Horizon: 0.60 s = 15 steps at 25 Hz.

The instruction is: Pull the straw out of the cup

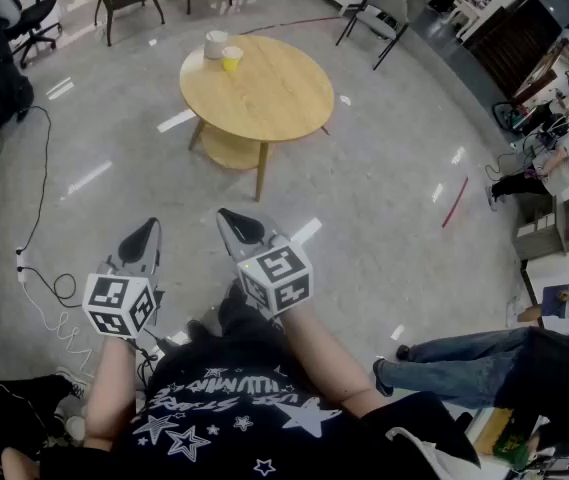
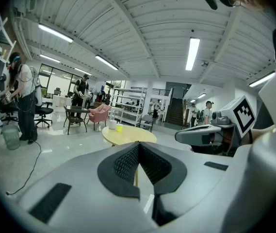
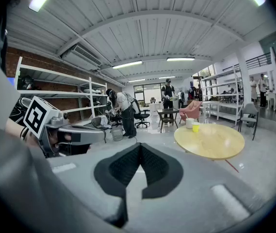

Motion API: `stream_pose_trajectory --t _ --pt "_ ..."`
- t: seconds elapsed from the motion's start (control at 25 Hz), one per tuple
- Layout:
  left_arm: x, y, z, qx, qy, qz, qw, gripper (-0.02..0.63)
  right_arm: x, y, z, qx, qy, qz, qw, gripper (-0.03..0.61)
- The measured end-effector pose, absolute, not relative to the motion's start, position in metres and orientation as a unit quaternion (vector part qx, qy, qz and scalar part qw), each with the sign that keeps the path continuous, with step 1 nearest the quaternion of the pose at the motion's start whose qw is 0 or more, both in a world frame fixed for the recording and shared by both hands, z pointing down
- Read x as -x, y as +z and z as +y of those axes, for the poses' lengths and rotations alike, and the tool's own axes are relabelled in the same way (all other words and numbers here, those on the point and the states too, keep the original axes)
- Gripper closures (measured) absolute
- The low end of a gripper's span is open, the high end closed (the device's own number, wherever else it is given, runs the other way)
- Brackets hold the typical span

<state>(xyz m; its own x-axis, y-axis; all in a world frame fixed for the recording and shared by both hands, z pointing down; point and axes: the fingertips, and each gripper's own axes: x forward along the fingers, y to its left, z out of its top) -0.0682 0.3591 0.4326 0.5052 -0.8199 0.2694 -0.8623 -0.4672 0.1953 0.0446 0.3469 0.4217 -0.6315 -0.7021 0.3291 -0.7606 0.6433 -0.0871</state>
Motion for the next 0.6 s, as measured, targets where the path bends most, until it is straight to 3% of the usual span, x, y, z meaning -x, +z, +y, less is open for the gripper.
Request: stream_pose_trajectory --t 0.6 --pt "0.119 0.441 0.375 -0.846 0.066 -0.508 0.146 0.607 0.0 0.437 0.349 -0.393 0.141 -0.899 0.136 0.58"
